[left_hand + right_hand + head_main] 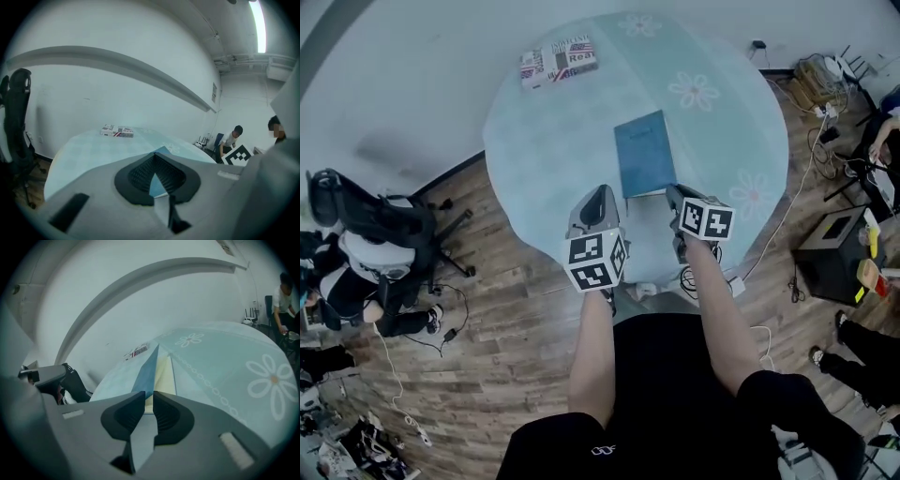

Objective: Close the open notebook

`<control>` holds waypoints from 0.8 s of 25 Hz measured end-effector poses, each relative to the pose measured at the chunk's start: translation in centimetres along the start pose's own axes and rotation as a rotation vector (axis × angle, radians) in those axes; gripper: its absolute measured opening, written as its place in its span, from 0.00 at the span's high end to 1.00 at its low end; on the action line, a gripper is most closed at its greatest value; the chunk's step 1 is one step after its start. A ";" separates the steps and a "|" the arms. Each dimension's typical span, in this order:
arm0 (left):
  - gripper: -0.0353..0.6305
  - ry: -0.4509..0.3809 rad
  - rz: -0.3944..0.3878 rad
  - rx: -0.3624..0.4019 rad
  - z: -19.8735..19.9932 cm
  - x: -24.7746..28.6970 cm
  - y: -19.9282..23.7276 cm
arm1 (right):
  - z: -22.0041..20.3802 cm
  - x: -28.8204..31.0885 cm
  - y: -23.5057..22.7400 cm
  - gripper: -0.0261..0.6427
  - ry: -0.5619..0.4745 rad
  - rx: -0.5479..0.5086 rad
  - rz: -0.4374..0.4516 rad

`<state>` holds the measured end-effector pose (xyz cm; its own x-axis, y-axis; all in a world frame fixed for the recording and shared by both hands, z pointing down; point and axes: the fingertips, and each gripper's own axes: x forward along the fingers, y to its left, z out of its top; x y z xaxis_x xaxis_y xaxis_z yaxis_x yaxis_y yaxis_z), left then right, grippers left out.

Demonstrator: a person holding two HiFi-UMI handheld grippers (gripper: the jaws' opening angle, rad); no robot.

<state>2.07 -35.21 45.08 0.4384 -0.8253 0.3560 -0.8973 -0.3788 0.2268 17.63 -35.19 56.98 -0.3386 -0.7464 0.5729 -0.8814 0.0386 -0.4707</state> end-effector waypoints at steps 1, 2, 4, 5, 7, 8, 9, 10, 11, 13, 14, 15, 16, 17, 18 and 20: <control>0.94 -0.009 -0.010 0.002 0.5 0.3 -0.5 | 0.9 -0.8 -0.7 0.86 -0.028 0.003 -0.010; 0.94 -0.019 -0.021 0.006 1.0 0.5 -1.1 | 2.0 -1.6 -1.4 0.86 -0.058 0.002 -0.021; 0.94 -0.038 -0.041 0.017 2.1 0.7 -2.2 | 4.6 -3.4 -2.1 0.86 -0.125 -0.014 -0.037; 0.94 -0.047 -0.049 0.023 2.6 0.8 -2.7 | 6.0 -4.3 -2.2 0.86 -0.164 -0.030 -0.039; 0.94 -0.072 -0.063 0.038 3.9 1.0 -3.6 | 9.1 -6.2 -1.7 0.86 -0.252 -0.084 -0.031; 0.94 -0.090 -0.069 0.047 4.7 1.1 -4.0 | 10.8 -7.1 -1.2 0.86 -0.299 -0.120 -0.023; 0.94 -0.112 -0.072 0.056 5.6 1.1 -4.4 | 12.4 -8.1 -0.5 0.86 -0.346 -0.159 -0.012; 0.94 -0.135 -0.076 0.065 6.5 1.0 -4.8 | 14.0 -9.1 0.3 0.87 -0.395 -0.197 0.002; 0.94 -0.157 -0.079 0.074 7.5 1.0 -5.2 | 15.5 -10.2 1.2 0.87 -0.445 -0.234 0.017; 0.94 -0.193 -0.090 0.089 9.2 0.8 -6.2 | 18.2 -12.4 3.0 0.88 -0.546 -0.304 0.048; 0.94 -0.207 -0.097 0.095 10.1 0.7 -6.6 | 19.3 -13.5 4.0 0.91 -0.592 -0.337 0.062; 0.94 -0.223 -0.103 0.101 11.0 0.6 -7.0 | 20.3 -14.5 4.8 0.94 -0.631 -0.367 0.075; 0.94 -0.242 -0.107 0.110 11.9 0.4 -7.4 | 21.1 -15.4 5.7 0.94 -0.662 -0.390 0.091; 0.94 -0.263 -0.107 0.121 12.8 0.1 -7.6 | 21.8 -16.1 6.4 0.94 -0.685 -0.406 0.108; 0.94 -0.286 -0.106 0.133 13.7 -0.2 -7.8 | 22.3 -16.8 7.2 0.94 -0.705 -0.421 0.126; 0.94 -0.332 -0.102 0.160 15.5 -1.0 -8.2 | 23.4 -18.1 8.5 0.94 -0.746 -0.452 0.161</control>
<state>8.19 -37.79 28.87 0.5088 -0.8606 0.0203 -0.8581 -0.5052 0.0922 23.97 -36.88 26.91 -0.3062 -0.9419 -0.1383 -0.9408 0.3216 -0.1071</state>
